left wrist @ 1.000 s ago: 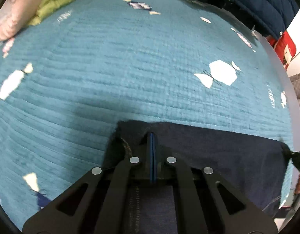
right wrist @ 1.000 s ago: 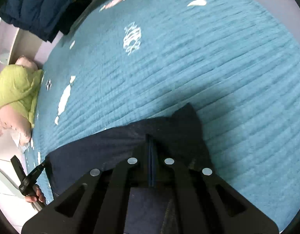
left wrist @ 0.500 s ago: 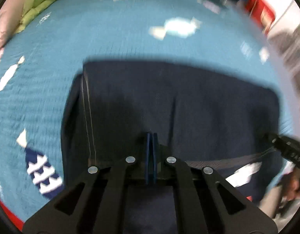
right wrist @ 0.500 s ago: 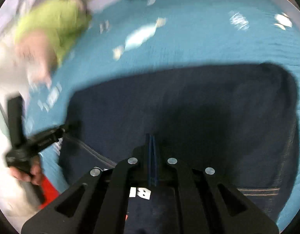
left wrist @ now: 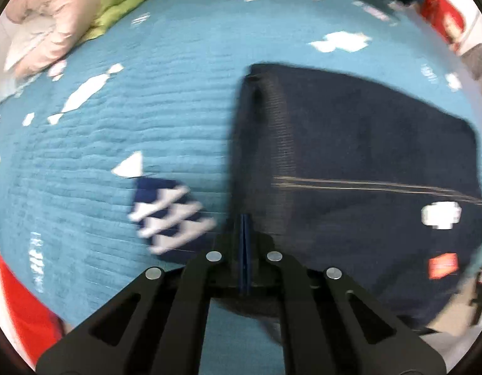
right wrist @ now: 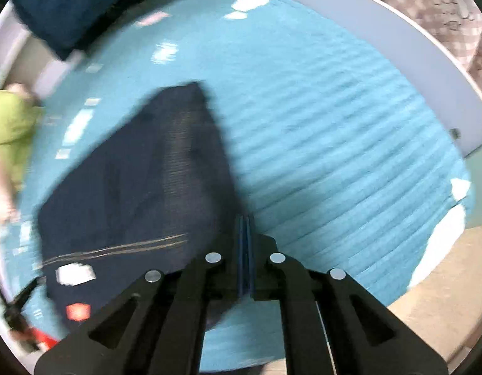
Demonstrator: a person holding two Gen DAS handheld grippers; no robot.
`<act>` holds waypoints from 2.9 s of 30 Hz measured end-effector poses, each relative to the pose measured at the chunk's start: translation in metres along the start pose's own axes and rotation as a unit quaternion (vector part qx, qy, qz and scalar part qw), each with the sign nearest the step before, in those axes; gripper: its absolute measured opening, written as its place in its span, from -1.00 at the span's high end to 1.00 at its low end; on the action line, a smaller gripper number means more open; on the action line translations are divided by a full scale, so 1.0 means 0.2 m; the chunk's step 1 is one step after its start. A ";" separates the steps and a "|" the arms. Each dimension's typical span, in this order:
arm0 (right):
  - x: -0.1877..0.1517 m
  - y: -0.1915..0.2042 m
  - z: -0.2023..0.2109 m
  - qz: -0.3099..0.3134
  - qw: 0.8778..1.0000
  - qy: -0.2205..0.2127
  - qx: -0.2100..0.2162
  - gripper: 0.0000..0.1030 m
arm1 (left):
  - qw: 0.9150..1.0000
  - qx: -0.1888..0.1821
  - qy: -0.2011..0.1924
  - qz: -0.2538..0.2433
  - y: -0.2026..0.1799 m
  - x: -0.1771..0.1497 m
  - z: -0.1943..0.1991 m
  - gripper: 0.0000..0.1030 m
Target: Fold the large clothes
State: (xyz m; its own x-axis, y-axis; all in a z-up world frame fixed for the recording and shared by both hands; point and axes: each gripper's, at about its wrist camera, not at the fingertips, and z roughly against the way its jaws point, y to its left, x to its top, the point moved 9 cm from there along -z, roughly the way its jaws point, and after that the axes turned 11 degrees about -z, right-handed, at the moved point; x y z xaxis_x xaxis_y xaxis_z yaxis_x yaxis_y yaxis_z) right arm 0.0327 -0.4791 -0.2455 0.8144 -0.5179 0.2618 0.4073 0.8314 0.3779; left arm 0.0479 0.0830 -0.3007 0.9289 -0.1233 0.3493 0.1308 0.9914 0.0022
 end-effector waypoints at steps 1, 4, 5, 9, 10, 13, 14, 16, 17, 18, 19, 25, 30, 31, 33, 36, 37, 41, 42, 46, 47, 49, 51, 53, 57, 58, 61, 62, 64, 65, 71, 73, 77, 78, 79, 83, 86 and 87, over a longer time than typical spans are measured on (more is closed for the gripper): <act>-0.08 0.13 -0.01 0.025 0.999 0.016 0.025 0.94 | 1.000 -0.024 -0.007 -0.005 -0.08 0.02 0.03 0.94; -0.34 0.49 -0.13 0.083 0.989 0.081 0.090 0.90 | 0.994 -0.105 -0.007 -0.035 -0.37 0.07 0.05 0.94; -0.43 0.62 -0.17 0.104 0.983 0.106 0.111 0.90 | 0.992 -0.117 -0.004 -0.046 -0.43 0.06 0.04 0.94; -0.71 0.77 -0.36 0.166 0.962 0.182 0.114 0.90 | 0.989 -0.111 0.060 -0.075 -0.57 -0.09 -0.11 0.96; -0.71 0.74 -0.38 0.165 0.963 0.186 0.107 0.99 | 0.988 -0.124 0.069 -0.060 -0.55 -0.12 -0.14 0.96; -0.65 0.56 -0.36 0.099 0.961 0.209 0.150 1.00 | 0.995 -0.057 0.062 -0.059 -0.36 -0.16 -0.13 0.96; -0.59 0.47 -0.34 0.079 0.965 0.204 0.144 1.00 | 0.995 -0.022 0.056 -0.074 -0.30 -0.17 -0.13 0.96; -0.48 0.30 -0.29 0.046 0.971 0.187 0.142 1.00 | 0.996 -0.034 0.049 -0.062 -0.17 -0.23 -0.12 0.96; -0.41 0.20 -0.26 0.033 0.977 0.171 0.120 1.00 | 0.996 -0.064 0.044 -0.042 -0.14 -0.24 -0.11 0.96; -0.36 0.13 -0.25 0.033 0.985 0.150 0.072 1.00 | 0.996 -0.073 0.046 -0.035 -0.12 -0.25 -0.10 0.96; -0.27 -0.01 -0.20 0.032 0.993 0.115 0.017 1.00 | 0.996 -0.074 0.044 -0.033 -0.11 -0.24 -0.08 0.96; -0.11 -0.25 -0.20 -0.055 0.989 0.112 0.077 1.00 | 0.998 -0.048 0.043 -0.019 -0.10 -0.23 -0.17 0.96; -0.11 -0.24 -0.15 -0.072 0.990 0.105 0.068 1.00 | 0.998 -0.033 0.043 -0.036 -0.13 -0.22 -0.14 0.96; -0.14 -0.18 -0.15 -0.055 0.992 0.102 0.053 1.00 | 0.998 -0.035 0.048 -0.029 -0.13 -0.22 -0.13 0.96; -0.16 -0.06 -0.15 -0.037 0.993 0.101 0.042 0.88 | 0.997 -0.032 0.057 -0.027 -0.12 -0.18 -0.10 0.95; -0.09 0.02 -0.08 -0.027 0.996 0.069 0.058 0.76 | 0.999 -0.026 0.033 -0.031 -0.09 -0.11 0.00 0.81; -0.05 0.03 -0.04 -0.028 0.996 0.057 0.065 0.22 | 0.999 -0.023 0.022 -0.028 -0.09 -0.09 0.03 0.48; 0.09 -0.07 0.05 -0.054 0.997 -0.003 0.048 -0.73 | 0.999 -0.016 -0.031 -0.016 -0.06 0.02 0.15 0.03; 0.10 -0.09 0.04 -0.066 0.997 0.005 0.049 -0.73 | 0.999 -0.021 -0.033 -0.012 -0.08 0.06 0.16 -0.03; 0.10 -0.15 -0.07 -0.088 0.994 0.028 0.059 -0.73 | 0.999 -0.027 -0.037 0.020 -0.09 0.09 0.18 -0.10; 0.09 -0.16 -0.13 -0.084 0.994 0.038 0.054 -0.73 | 0.999 -0.029 -0.032 0.028 -0.09 0.08 0.18 -0.10; 0.06 -0.17 -0.22 -0.084 0.993 0.061 0.053 -0.73 | 0.998 -0.032 -0.026 0.039 -0.04 0.11 0.15 -0.10; 0.03 -0.18 -0.27 -0.097 0.990 0.076 0.064 -0.70 | 0.998 -0.033 -0.014 0.046 -0.05 0.09 0.11 -0.10; 0.03 -0.17 -0.27 -0.093 0.990 0.068 0.086 -0.70 | 0.998 -0.033 -0.008 0.049 -0.04 0.07 0.08 -0.10; -0.04 -0.06 -0.27 -0.129 0.969 0.114 0.176 -0.41 | 0.998 -0.031 0.000 0.058 -0.05 0.04 0.06 -0.10; -0.03 -0.05 -0.27 -0.119 0.973 0.108 0.167 -0.41 | 0.998 -0.030 0.002 0.062 -0.05 0.04 0.05 -0.10; -0.04 -0.04 -0.30 -0.103 0.980 0.096 0.142 -0.34 | 0.997 -0.040 0.000 0.067 -0.07 0.05 0.04 -0.10; -0.04 -0.06 -0.31 -0.115 0.981 0.092 0.130 -0.11 | 0.997 -0.043 -0.002 0.066 -0.09 0.06 0.04 -0.10; -0.03 -0.11 -0.32 -0.137 0.982 0.079 0.098 0.33 | 0.997 -0.047 -0.007 0.061 -0.12 0.09 0.04 -0.10; -0.03 -0.10 -0.30 -0.135 0.983 0.071 0.100 0.54 | 0.997 -0.049 -0.009 0.058 -0.13 0.11 0.05 -0.10; -0.03 0.14 -0.13 -0.079 0.992 0.010 0.102 0.68 | 0.995 -0.094 -0.039 0.008 -0.36 0.37 0.09 0.39; -0.03 0.22 -0.09 -0.069 0.990 0.004 0.119 0.69 | 0.995 -0.095 -0.040 -0.016 -0.46 0.50 0.08 0.67; -0.02 0.36 -0.01 -0.035 0.991 -0.016 0.131 0.69 | 0.989 -0.133 -0.044 -0.041 -0.69 0.79 0.07 0.78; -0.02 0.38 0.01 -0.031 0.991 -0.020 0.132 0.69 | 0.989 -0.137 -0.045 -0.040 -0.73 0.86 0.05 0.78; -0.02 0.41 0.03 -0.028 0.990 -0.022 0.138 0.69 | 0.990 -0.134 -0.038 -0.039 -0.77 0.92 0.01 0.78; -0.01 0.46 0.06 -0.017 0.988 -0.028 0.152 0.68 | 0.991 -0.119 0.048 -0.038 -0.90 0.97 -0.32 0.81; 0.00 0.47 0.04 -0.018 0.988 -0.027 0.150 0.68 | 0.996 -0.069 0.056 -0.031 -0.92 0.94 -0.54 0.84; 0.01 0.46 0.03 -0.020 0.988 -0.025 0.149 0.68 | 0.996 -0.051 0.053 -0.045 -0.93 0.94 -0.51 0.83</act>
State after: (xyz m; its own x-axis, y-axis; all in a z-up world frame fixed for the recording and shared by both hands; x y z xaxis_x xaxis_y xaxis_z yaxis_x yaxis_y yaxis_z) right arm 0.0689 -0.4049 -0.2040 0.7759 -0.5640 0.2824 0.2924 0.7183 0.6313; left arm 0.2336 -0.1293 -0.3307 0.9422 -0.2208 0.2519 0.2446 0.9673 -0.0673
